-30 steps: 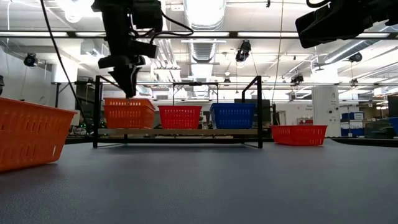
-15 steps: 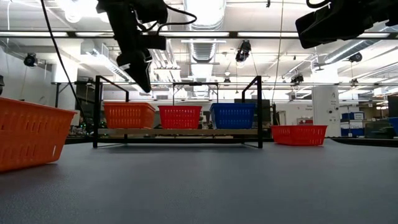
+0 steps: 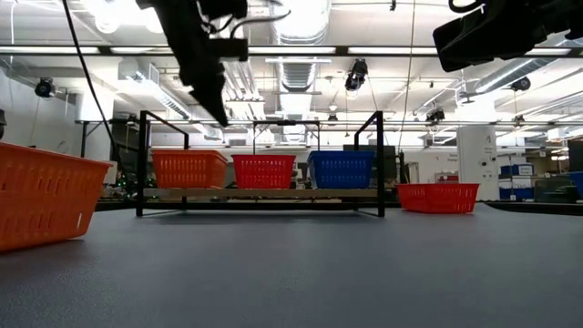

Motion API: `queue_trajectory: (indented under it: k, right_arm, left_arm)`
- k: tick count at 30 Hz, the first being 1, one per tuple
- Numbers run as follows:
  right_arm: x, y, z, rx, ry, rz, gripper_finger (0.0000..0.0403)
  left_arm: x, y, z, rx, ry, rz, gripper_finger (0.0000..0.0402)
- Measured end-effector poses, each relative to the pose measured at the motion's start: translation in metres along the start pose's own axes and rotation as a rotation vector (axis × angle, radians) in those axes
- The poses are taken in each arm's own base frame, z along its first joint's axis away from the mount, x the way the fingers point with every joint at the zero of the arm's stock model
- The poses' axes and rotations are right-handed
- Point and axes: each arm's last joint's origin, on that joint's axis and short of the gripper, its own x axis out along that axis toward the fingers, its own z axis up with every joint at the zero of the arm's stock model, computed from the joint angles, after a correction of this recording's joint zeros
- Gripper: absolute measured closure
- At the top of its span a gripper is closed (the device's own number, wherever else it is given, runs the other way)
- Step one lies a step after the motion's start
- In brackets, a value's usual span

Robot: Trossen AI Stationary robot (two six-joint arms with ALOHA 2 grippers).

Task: Stack baskets on shelf by color
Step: Stack the bottom red basket on top of the red basket on the shelf

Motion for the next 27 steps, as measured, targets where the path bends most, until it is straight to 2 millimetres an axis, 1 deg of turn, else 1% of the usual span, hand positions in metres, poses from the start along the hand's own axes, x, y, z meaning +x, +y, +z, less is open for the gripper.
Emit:
queue_trajectory:
  k: [4,8,11,14,18,22,25,27]
  right_arm:
    - [0.000,0.000,0.002,0.015,-0.020,-0.004,0.0394]
    - [0.000,0.000,0.002,0.019,-0.022,-0.006,0.0394]
    - [0.001,-0.001,0.002,0.027,-0.021,-0.007,0.0394]
    - [0.002,0.000,0.002,0.032,-0.020,-0.007,0.0394]
    - [0.002,0.000,0.002,0.036,-0.022,-0.007,0.0394]
    - [0.002,-0.001,0.002,0.049,-0.024,-0.007,0.0394]
    - [0.002,-0.001,0.002,0.054,-0.025,-0.007,0.0394]
    - [0.002,-0.001,0.002,0.057,-0.025,-0.007,0.0394]
  left_arm:
    - [-0.011,-0.032,0.010,0.009,-0.127,-0.061,0.0300]
    - [-0.025,-0.065,0.020,0.001,-0.293,-0.133,0.0300]
    - [-0.038,-0.087,0.024,-0.024,-0.385,-0.186,0.0300]
    - [-0.047,-0.104,0.023,-0.057,-0.419,-0.234,0.0300]
    - [-0.055,-0.119,0.018,-0.106,-0.419,-0.263,0.0300]
    - [-0.057,-0.128,0.015,-0.173,-0.407,-0.282,0.0300]
    - [-0.056,-0.131,0.010,-0.263,-0.354,-0.296,0.0300]
    - [-0.054,-0.130,0.006,-0.375,-0.294,-0.299,0.0300]
